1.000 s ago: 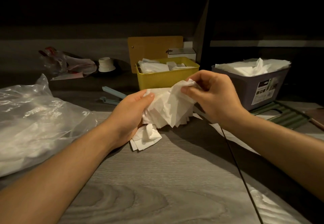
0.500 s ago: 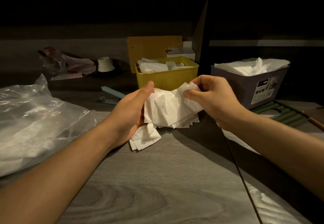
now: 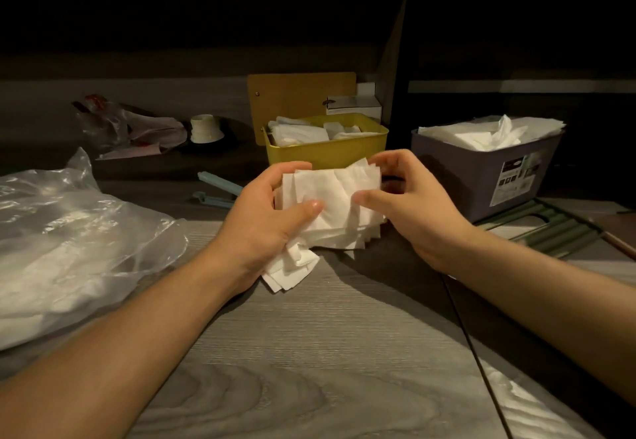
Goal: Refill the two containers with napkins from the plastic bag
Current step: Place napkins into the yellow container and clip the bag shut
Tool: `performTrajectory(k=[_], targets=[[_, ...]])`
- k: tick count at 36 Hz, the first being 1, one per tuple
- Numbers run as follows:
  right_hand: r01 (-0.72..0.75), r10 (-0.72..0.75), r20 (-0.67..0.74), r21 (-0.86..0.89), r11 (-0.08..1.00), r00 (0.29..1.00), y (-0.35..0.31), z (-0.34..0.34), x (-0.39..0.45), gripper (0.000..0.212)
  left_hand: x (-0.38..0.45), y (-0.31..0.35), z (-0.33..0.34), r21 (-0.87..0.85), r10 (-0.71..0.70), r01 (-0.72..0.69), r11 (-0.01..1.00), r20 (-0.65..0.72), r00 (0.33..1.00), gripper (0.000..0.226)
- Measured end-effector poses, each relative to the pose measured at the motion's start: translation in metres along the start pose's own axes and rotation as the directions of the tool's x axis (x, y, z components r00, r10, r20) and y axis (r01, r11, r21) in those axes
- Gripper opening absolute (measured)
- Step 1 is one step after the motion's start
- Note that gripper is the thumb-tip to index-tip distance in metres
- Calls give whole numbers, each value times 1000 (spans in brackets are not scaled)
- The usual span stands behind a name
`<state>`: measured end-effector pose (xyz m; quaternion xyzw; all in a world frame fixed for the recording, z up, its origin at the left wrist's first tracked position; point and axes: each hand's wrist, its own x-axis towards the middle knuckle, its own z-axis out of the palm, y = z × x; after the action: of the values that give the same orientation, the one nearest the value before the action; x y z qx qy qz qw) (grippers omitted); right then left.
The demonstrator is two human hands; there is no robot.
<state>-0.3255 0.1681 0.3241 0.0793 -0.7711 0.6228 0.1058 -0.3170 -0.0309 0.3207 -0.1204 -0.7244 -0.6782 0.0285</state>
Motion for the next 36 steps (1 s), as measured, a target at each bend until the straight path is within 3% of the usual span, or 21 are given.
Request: performTrajectory(k=[2,5,13,16,18,22,24,27,32,36], targets=[[-24,10,109,125,992,994,-1,-1,0,64,-1,3,0,-43,30,-30,999,-1,1000,45],[-97,40,231,240,966,972,-1,2,2,73,0,7,0,-29,40,-40,999,21,999,46],[-6,-13,161,114,993,987,7,-1,2,70,-6,8,4,-54,-192,198,979,103,976,55],[55,-65,115,89,995,991,8,0,0,61,-8,10,8,26,-118,117,993,64,991,61],[112,-119,77,95,989,990,7,3,-1,57,-10,11,10,120,-5,1,993,36,999,61],[209,-213,31,106,972,976,3,6,-1,59,-7,13,10,151,192,-188,971,-12,981,60],[220,-225,60,74,973,973,3,7,-3,61,-4,12,7,174,192,-191,966,12,981,65],[265,-253,122,-99,959,960,3,8,-7,56,-2,4,3,238,76,-87,967,56,996,72],[242,-226,93,-214,947,970,2,11,-6,24,2,5,9,68,-33,37,997,-57,998,35],[182,-184,7,-196,964,983,1,15,-2,17,5,5,13,58,-65,74,996,-141,988,23]])
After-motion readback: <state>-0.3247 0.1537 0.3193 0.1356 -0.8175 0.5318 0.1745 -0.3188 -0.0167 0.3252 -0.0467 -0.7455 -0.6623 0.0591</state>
